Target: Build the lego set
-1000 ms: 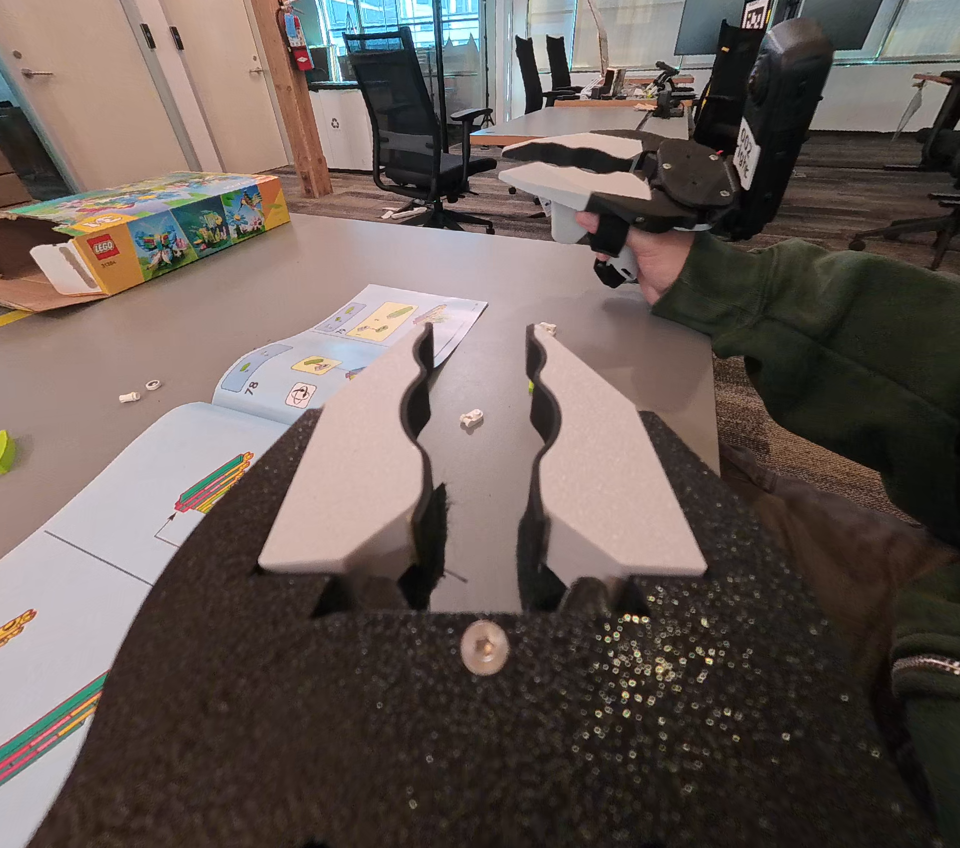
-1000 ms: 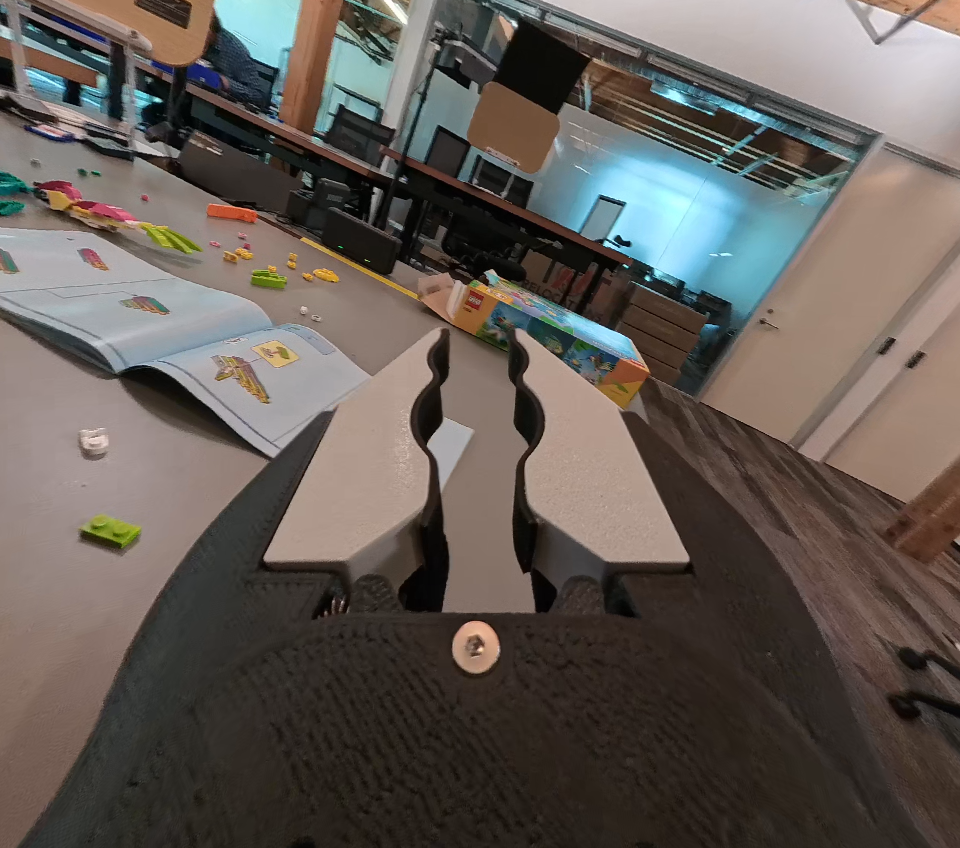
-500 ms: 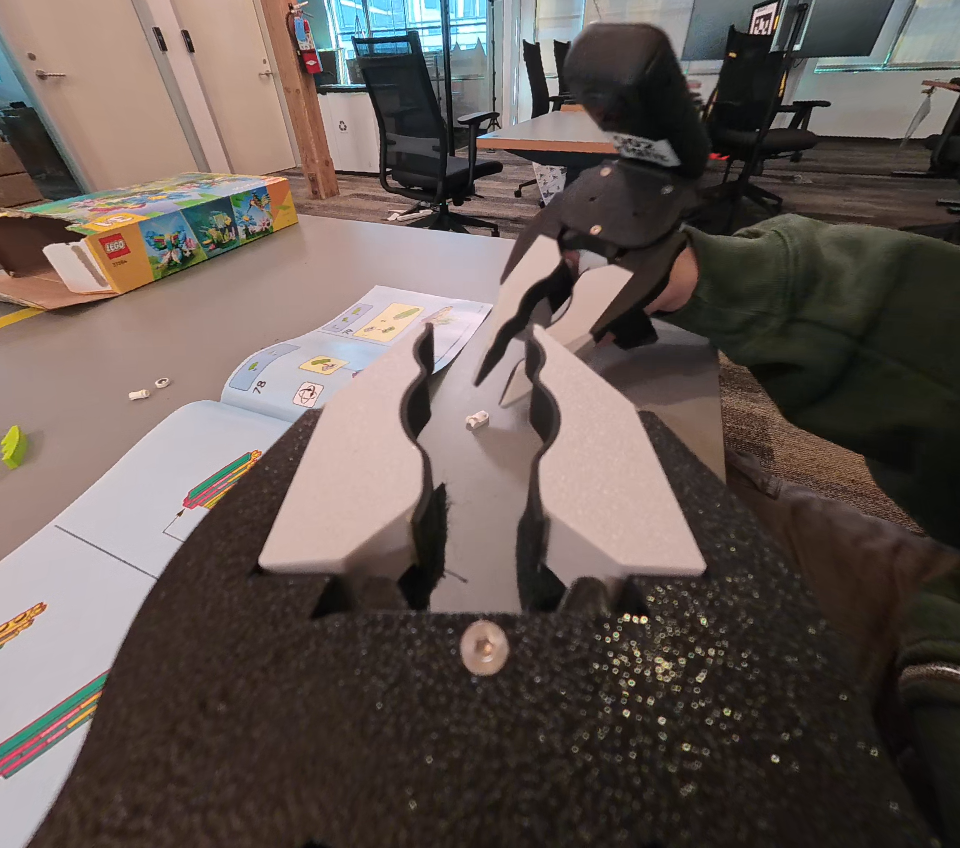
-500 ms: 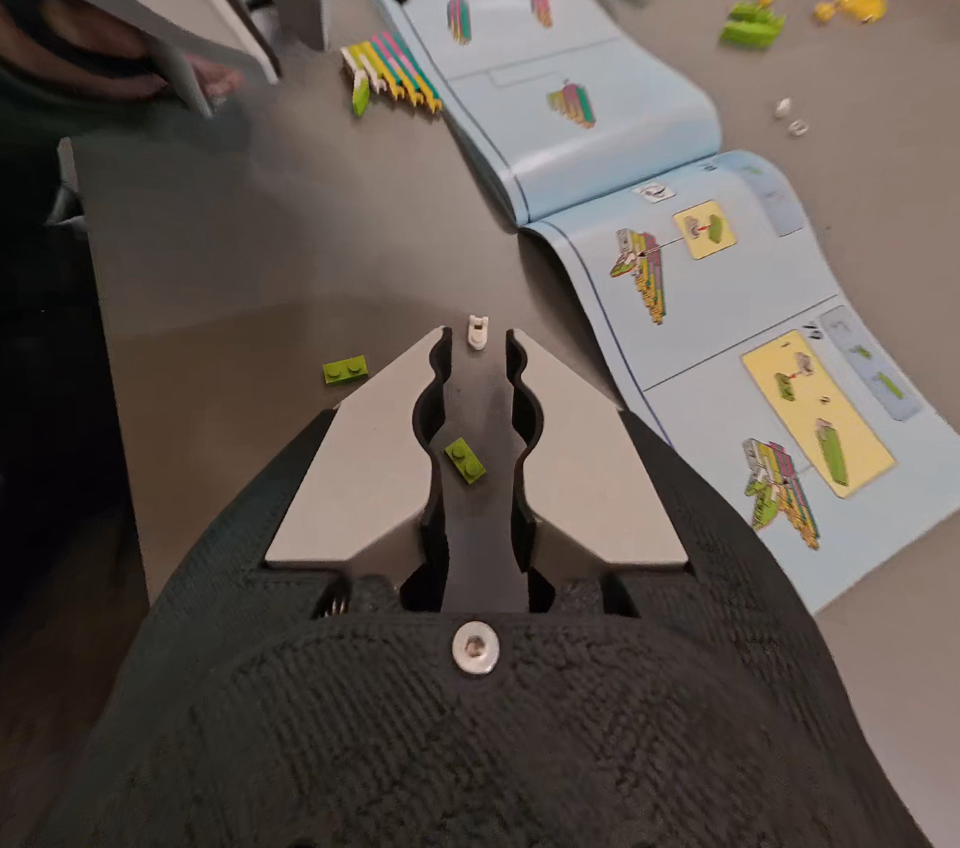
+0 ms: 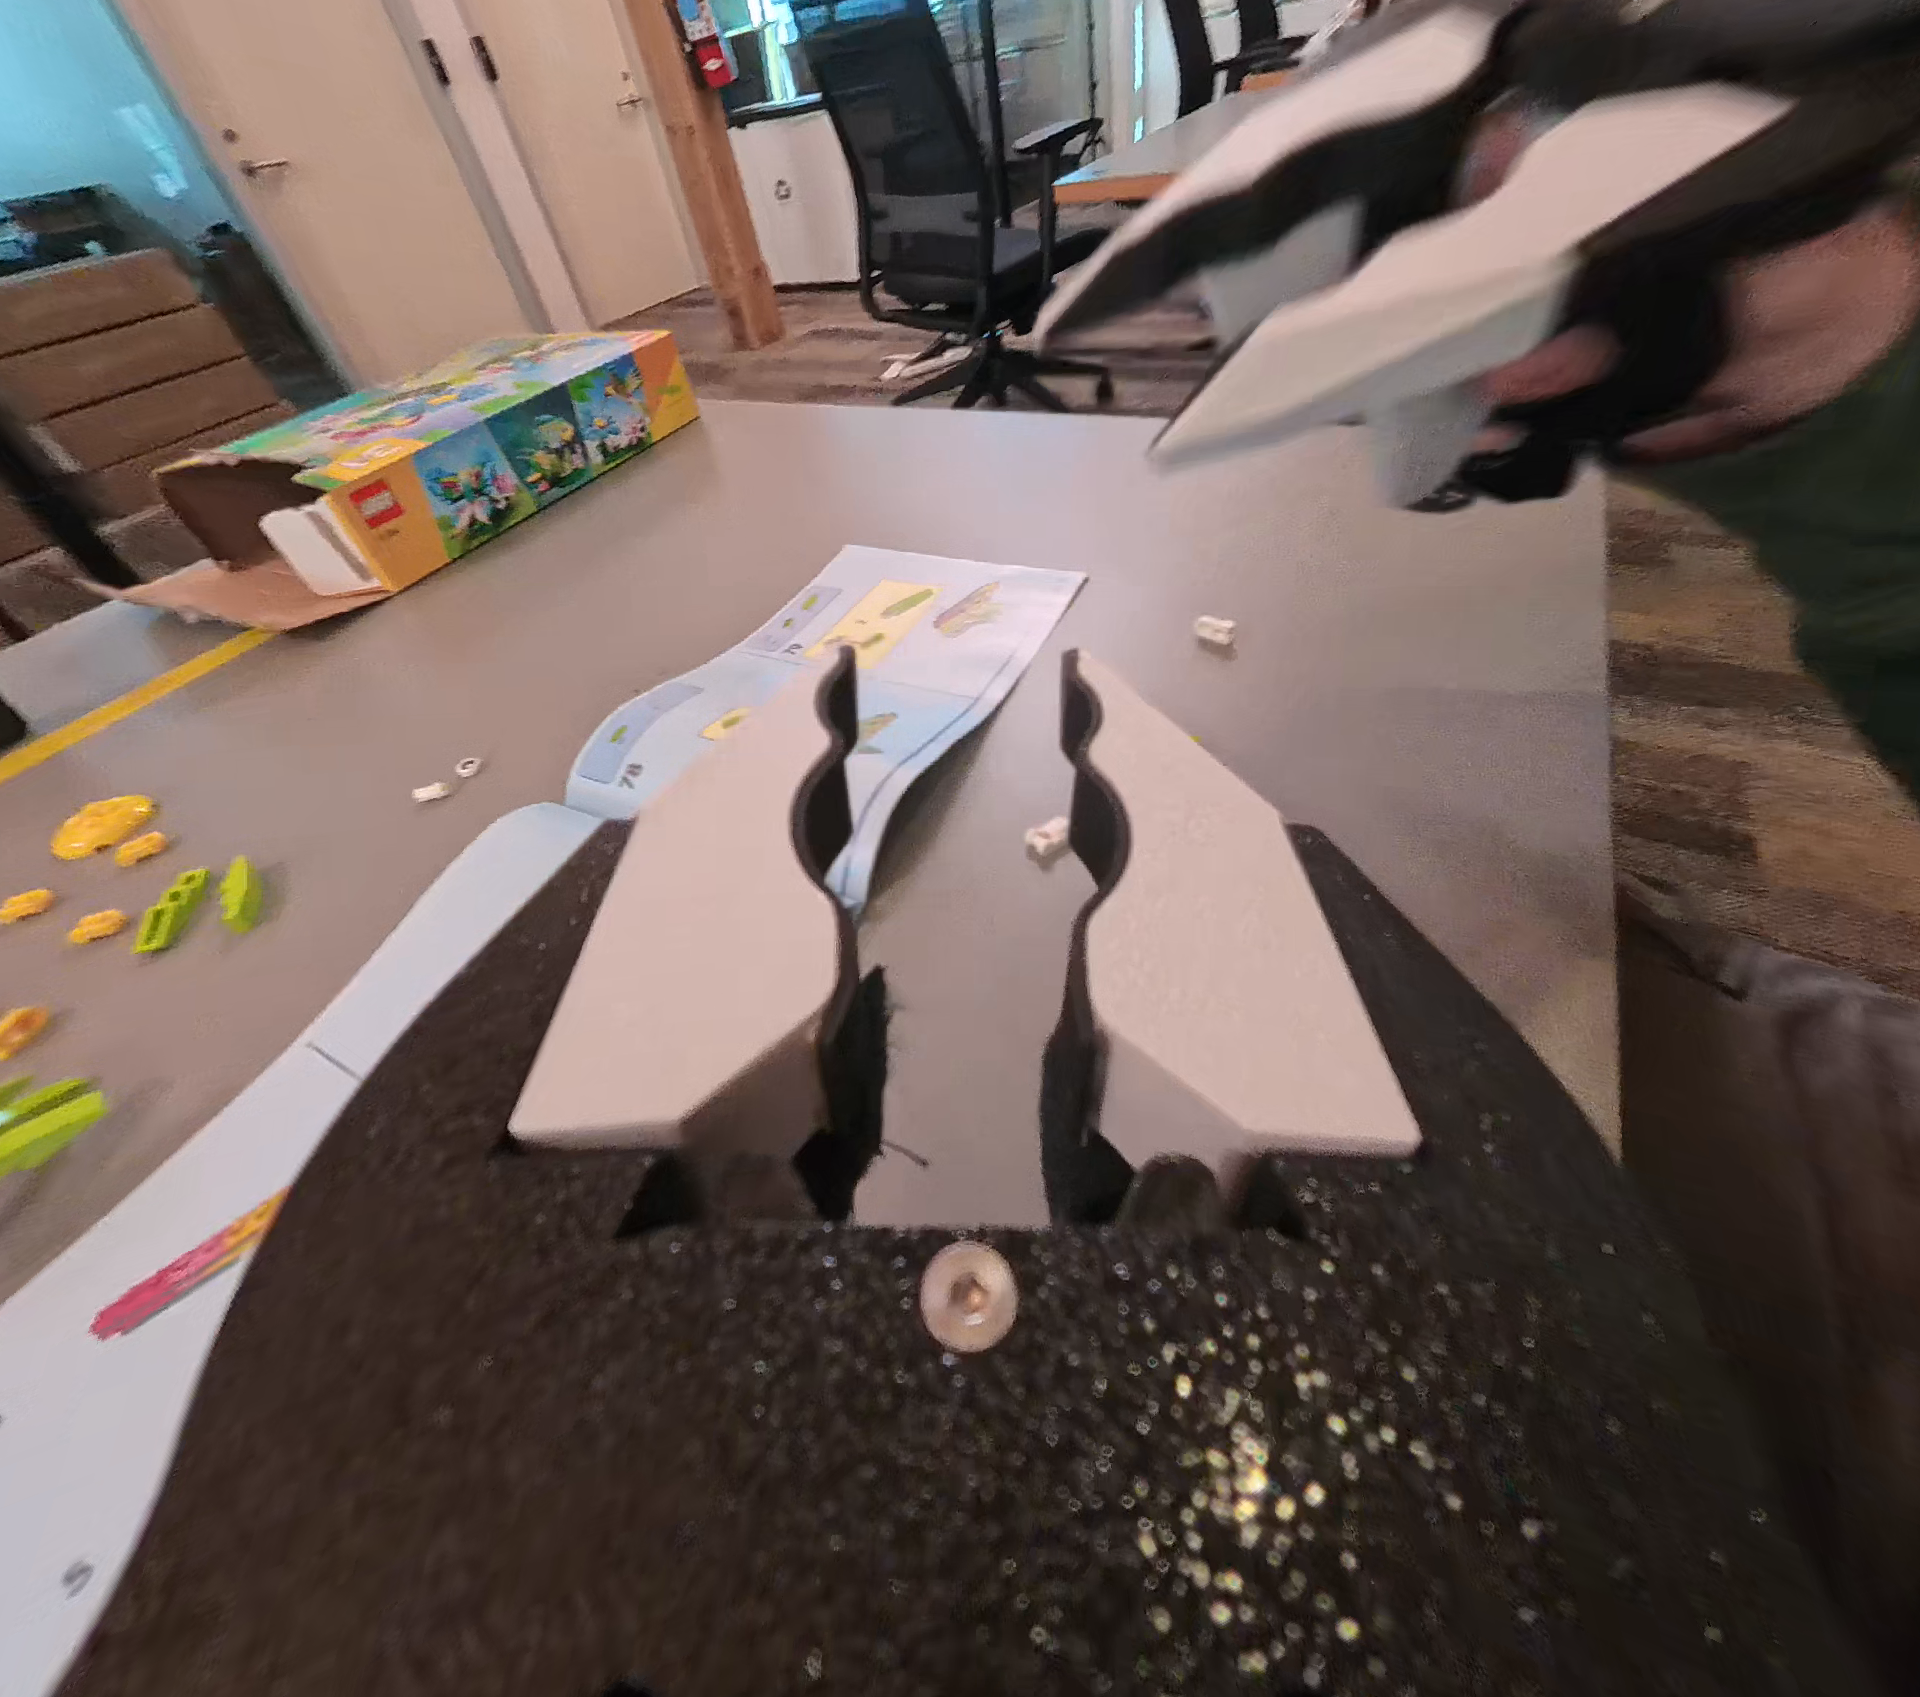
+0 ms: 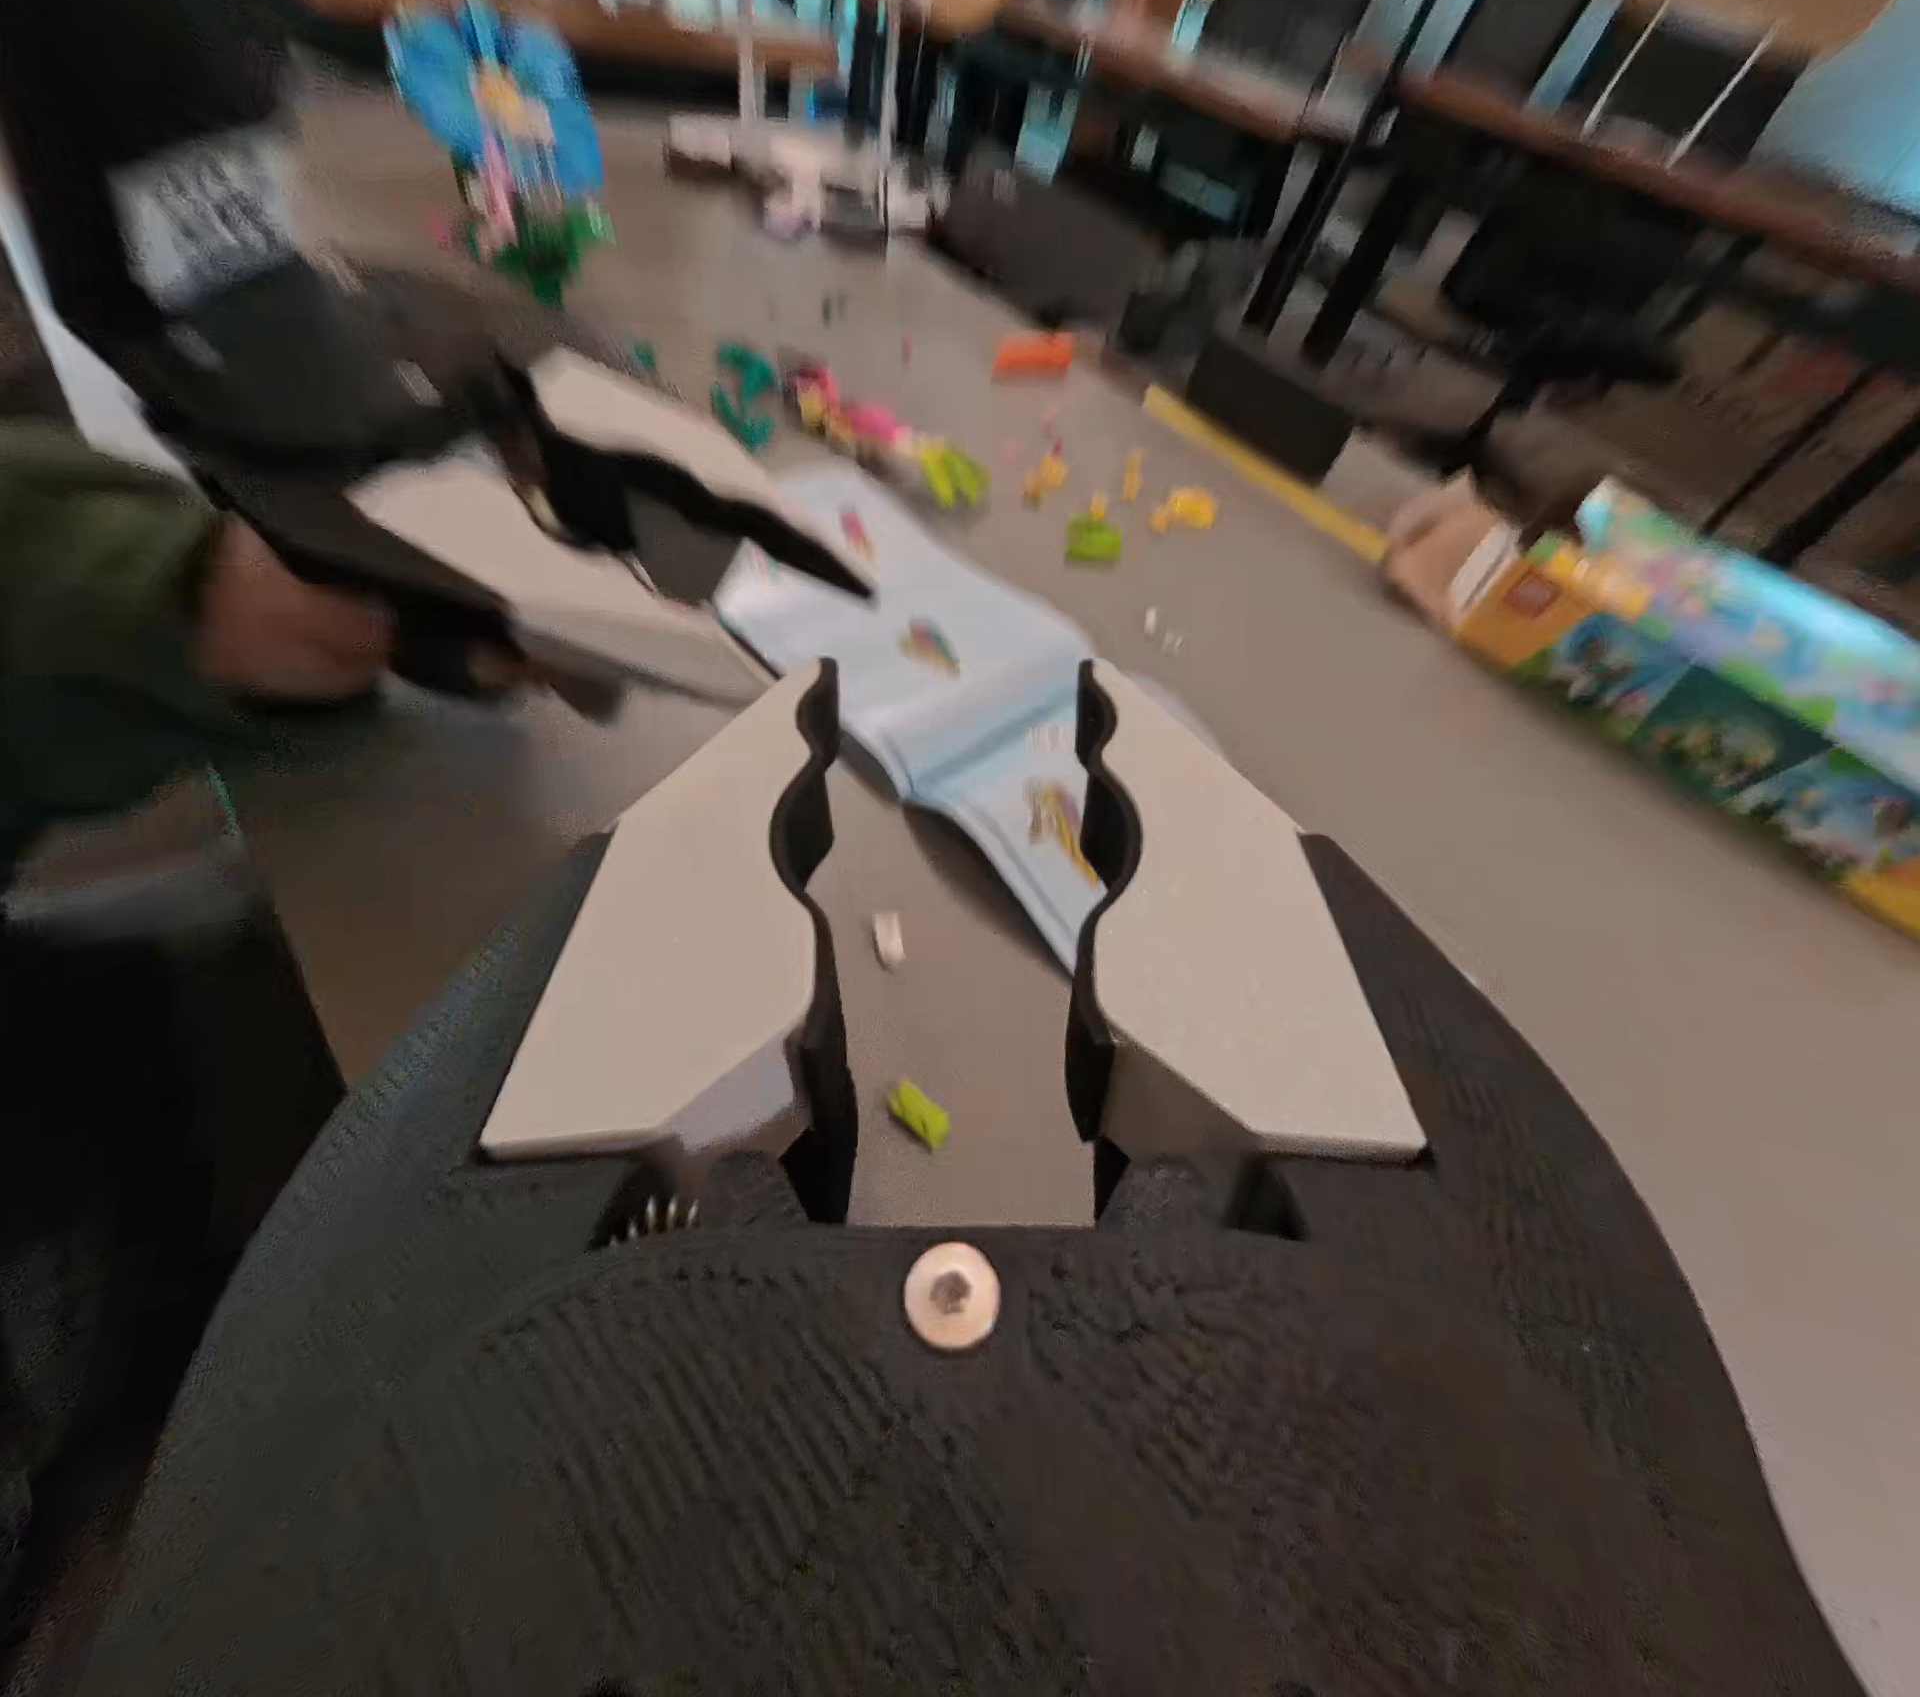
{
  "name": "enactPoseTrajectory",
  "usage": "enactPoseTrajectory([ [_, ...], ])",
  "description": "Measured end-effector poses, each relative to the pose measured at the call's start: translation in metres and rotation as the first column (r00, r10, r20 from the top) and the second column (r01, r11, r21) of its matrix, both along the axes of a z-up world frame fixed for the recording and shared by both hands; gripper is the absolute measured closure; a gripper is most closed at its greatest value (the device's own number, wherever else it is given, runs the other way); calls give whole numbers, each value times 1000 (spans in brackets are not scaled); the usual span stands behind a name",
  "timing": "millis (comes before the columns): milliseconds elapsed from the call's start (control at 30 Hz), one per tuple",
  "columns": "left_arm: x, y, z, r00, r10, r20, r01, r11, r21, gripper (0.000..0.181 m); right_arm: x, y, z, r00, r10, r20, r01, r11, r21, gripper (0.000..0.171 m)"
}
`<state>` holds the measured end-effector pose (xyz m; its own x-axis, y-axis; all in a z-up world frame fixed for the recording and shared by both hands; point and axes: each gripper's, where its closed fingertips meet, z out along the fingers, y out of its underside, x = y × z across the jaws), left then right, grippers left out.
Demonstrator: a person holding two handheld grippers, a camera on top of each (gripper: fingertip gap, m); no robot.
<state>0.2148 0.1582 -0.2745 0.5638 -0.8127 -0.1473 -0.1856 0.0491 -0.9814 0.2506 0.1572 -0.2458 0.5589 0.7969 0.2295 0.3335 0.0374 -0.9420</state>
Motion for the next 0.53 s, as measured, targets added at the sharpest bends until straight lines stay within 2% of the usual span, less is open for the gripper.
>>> enactPoseTrajectory([
  [33, 2, 3, 4, 1000, 20, -11, -20, 1000, -3, 141, -4, -9, 22, 998, 4, -61, -1, 999, 45, 122],
  [133, 8, 22, 14, 990, 126, -61, -128, 991, -30, 118, -25, -39, 79, 980, 62, -187, -31, 986, 163, 106],
  [233, 6, 46, 11, 947, 246, -207, -260, 965, -42, 88, -46, -60, 112, 980, 81, -181, -35, 969, 245, 76],
  [300, 2, 61, 4, 890, 319, -325, -346, 938, -26, 69, -57, -65, 123, 986, 65, -154, -22, 964, 264, 59],
  [400, -1, 73, -2, 802, 385, -456, -412, 910, 44, 60, -62, -56, 123, 996, -25, -86, 46, 966, 253, 39],
  [533, 5, 73, -8, 750, 399, -527, -418, 904, 89, 57, -61, -49, 116, 995, -95, -33, 100, 973, 210, 39],
])
